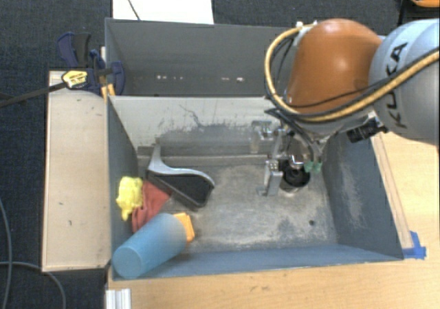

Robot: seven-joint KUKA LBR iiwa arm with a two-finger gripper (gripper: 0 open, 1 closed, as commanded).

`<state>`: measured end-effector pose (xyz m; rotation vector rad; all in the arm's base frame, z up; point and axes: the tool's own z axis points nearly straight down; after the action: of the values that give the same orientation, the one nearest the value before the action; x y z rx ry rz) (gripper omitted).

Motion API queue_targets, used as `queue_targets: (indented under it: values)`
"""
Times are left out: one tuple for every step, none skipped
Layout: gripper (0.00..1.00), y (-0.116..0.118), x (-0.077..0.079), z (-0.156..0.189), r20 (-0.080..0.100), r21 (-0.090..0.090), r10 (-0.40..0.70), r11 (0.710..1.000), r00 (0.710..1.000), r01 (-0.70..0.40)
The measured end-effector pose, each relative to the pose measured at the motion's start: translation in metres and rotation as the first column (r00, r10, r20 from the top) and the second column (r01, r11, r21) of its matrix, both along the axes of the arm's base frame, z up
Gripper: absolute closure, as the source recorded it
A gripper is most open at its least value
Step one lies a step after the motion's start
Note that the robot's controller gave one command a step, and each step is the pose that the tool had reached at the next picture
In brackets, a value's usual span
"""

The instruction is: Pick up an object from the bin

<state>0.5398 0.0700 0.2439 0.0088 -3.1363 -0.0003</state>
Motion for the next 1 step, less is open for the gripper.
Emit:
queue_targets:
  values:
    - [0.00,-0.0002,0.0003,0.0021,0.003,0.000,-0.001,1.000,1.000,0.001]
